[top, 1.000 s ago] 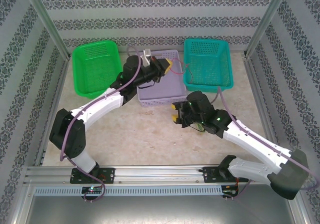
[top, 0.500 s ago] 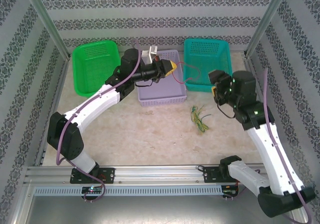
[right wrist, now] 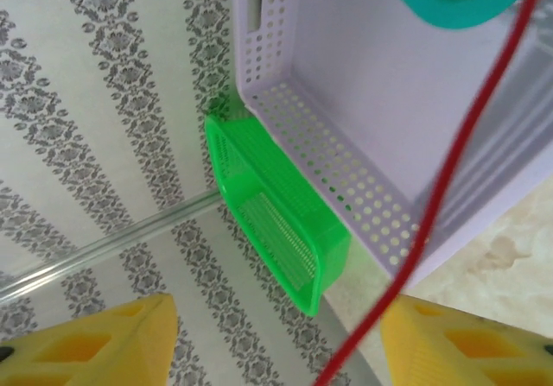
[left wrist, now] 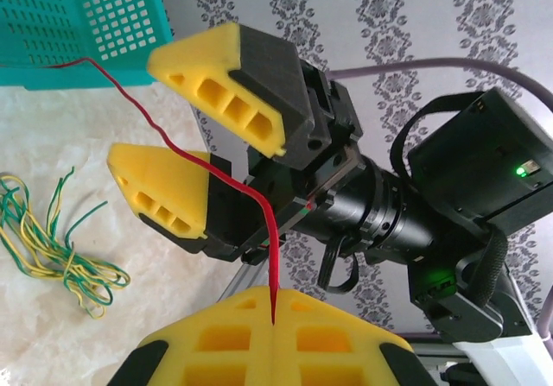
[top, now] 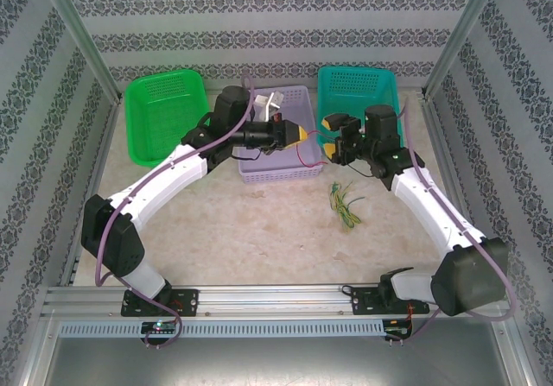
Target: Untangle the cables
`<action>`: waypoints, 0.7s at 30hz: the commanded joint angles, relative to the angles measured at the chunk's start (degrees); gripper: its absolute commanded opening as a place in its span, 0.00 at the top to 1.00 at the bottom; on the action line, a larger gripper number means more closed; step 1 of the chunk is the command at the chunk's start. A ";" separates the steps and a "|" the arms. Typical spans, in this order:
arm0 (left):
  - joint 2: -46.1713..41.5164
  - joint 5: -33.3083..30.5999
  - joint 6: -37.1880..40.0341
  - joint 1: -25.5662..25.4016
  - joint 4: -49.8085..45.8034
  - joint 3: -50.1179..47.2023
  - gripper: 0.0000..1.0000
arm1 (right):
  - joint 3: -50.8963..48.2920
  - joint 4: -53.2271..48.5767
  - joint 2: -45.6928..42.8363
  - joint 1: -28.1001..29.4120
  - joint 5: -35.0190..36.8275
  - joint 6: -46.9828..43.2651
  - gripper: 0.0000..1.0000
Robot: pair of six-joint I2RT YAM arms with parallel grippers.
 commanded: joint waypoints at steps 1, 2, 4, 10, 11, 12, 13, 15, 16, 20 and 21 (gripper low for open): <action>-1.36 1.88 3.63 -1.33 -1.88 2.21 1.00 | -0.57 5.44 1.43 0.11 -1.17 5.65 0.50; -1.19 2.29 4.02 -1.60 -2.34 2.32 1.00 | -0.31 6.16 1.80 0.02 -0.60 5.24 0.62; -0.67 3.20 5.50 -2.32 -4.15 3.23 1.00 | 1.77 4.70 2.18 -0.33 0.61 2.10 0.93; 1.04 2.49 12.82 -4.20 -15.19 6.88 0.98 | 14.02 -4.80 4.06 -1.21 2.64 -12.41 1.00; 0.90 1.82 12.74 -4.21 -15.02 6.84 0.88 | 15.82 -6.18 4.53 -1.17 2.27 -13.87 1.00; 0.60 1.41 12.57 -4.21 -14.44 6.55 0.79 | 17.02 -7.25 4.83 -1.00 2.10 -14.87 1.00; 0.37 0.45 12.59 -4.17 -14.03 6.59 0.69 | 18.28 -8.36 4.97 -0.86 2.15 -15.75 1.00; -0.40 -1.90 12.51 -4.19 -13.61 6.08 0.54 | 19.58 -9.30 5.08 -0.60 2.39 -16.44 1.00; -1.12 -2.81 12.22 -4.21 -12.68 5.20 0.47 | 19.96 -9.41 5.02 -0.51 2.53 -16.44 1.00; -4.60 -7.53 10.64 -4.29 -6.84 0.13 0.36 | 22.10 -10.83 4.84 -0.42 3.74 -16.13 1.00; -5.72 -8.93 10.67 -4.45 -5.14 -1.42 0.34 | 22.79 -11.42 4.84 -0.35 4.14 -16.17 1.00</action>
